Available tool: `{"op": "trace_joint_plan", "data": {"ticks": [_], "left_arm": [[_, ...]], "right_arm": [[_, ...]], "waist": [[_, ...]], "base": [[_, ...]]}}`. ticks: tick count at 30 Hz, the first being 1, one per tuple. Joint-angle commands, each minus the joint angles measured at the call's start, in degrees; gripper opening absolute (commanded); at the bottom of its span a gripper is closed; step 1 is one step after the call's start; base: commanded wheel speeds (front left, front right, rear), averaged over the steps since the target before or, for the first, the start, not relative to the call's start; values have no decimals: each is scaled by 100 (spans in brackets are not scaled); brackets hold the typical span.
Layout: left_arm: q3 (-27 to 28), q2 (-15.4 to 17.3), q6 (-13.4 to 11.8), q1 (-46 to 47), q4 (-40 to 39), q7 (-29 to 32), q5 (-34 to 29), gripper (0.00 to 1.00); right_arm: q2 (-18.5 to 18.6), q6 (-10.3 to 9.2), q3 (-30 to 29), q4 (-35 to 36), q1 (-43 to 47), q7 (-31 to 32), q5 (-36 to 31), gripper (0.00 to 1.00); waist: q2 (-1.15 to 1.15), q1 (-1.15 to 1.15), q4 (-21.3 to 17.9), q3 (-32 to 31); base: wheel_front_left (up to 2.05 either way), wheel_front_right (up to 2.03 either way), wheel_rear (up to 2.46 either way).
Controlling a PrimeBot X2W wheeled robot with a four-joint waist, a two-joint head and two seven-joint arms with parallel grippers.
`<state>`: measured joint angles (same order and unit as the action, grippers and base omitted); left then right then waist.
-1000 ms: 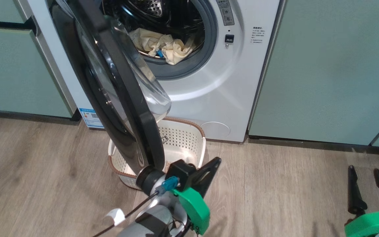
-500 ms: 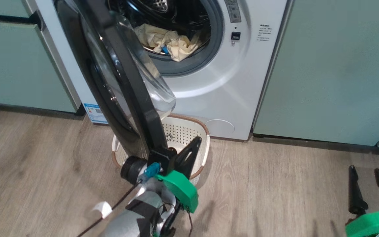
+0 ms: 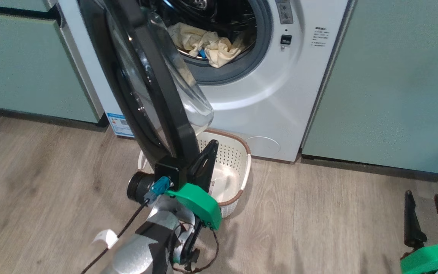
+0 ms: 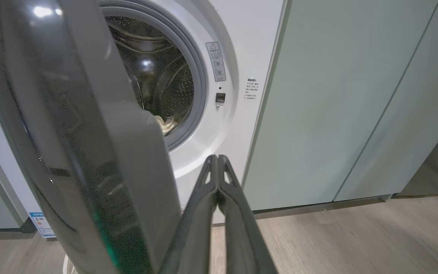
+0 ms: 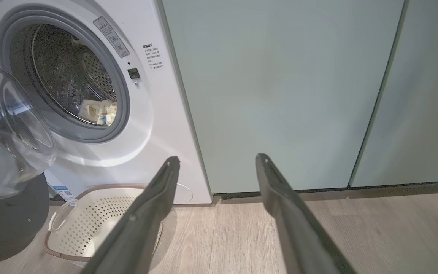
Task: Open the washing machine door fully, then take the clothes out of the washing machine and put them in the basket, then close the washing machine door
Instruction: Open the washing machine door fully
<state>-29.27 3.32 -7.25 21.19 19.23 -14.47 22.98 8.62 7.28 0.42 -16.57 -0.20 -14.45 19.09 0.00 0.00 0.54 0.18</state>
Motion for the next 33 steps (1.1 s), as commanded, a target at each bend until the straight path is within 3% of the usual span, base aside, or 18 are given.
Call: {"op": "trace_joint_plan", "data": {"ticks": [1, 21, 33], "left_arm": [[254, 113, -26, 215, -212, -49, 60, 0], [227, 257, -59, 84, 60, 60, 158, 0], [296, 470, -139, -8, -1, 88, 196, 0]], "right_arm": [[51, 21, 85, 184, -121, -55, -17, 100], [-3, 21, 51, 142, -111, -55, 13, 100], [-89, 21, 55, 163, -82, -55, 11, 100]], "waist": [[0, 0, 51, 0], [0, 0, 560, -93], [0, 0, 1138, -134]], "base": [[0, 0, 0], [0, 0, 0], [0, 0, 0]]}}
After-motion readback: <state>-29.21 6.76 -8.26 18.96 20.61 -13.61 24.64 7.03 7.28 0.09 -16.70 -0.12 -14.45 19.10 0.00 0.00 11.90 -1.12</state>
